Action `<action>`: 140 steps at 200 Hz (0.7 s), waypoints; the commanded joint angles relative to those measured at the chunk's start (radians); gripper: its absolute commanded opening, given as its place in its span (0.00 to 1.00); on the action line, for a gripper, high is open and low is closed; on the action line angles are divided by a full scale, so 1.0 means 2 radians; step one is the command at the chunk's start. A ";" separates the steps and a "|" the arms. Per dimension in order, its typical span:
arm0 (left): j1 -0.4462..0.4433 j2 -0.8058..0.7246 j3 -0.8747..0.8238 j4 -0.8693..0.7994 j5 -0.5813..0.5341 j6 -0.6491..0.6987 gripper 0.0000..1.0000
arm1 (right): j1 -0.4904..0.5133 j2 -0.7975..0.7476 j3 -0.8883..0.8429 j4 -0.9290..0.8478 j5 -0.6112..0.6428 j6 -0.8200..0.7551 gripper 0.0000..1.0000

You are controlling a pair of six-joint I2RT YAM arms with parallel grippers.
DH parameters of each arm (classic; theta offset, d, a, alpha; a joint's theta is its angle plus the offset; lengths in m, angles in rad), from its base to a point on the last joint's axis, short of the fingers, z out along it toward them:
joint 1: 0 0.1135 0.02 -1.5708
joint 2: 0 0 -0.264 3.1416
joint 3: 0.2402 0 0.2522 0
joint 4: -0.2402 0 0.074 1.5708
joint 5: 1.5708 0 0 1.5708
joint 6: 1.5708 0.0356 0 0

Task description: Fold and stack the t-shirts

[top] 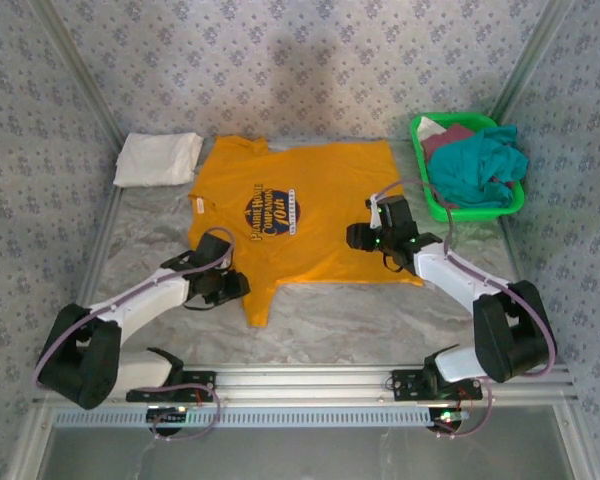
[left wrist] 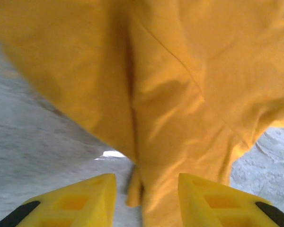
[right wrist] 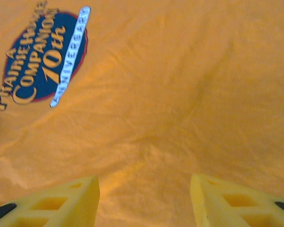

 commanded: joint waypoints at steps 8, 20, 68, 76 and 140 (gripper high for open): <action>-0.023 0.009 0.018 -0.040 -0.032 -0.034 0.35 | -0.002 -0.012 0.007 0.039 0.015 -0.002 0.55; -0.027 -0.005 0.014 -0.059 -0.052 -0.044 0.34 | -0.002 -0.006 0.014 0.039 0.014 -0.004 0.55; -0.013 -0.069 -0.033 -0.044 -0.063 -0.073 0.24 | -0.003 0.022 0.025 0.047 0.011 -0.005 0.56; -0.011 -0.068 -0.038 -0.039 -0.062 -0.072 0.22 | -0.003 0.027 0.028 0.046 0.010 -0.006 0.56; -0.004 -0.025 -0.043 0.018 -0.033 -0.057 0.22 | -0.002 0.040 0.030 0.044 0.015 -0.006 0.57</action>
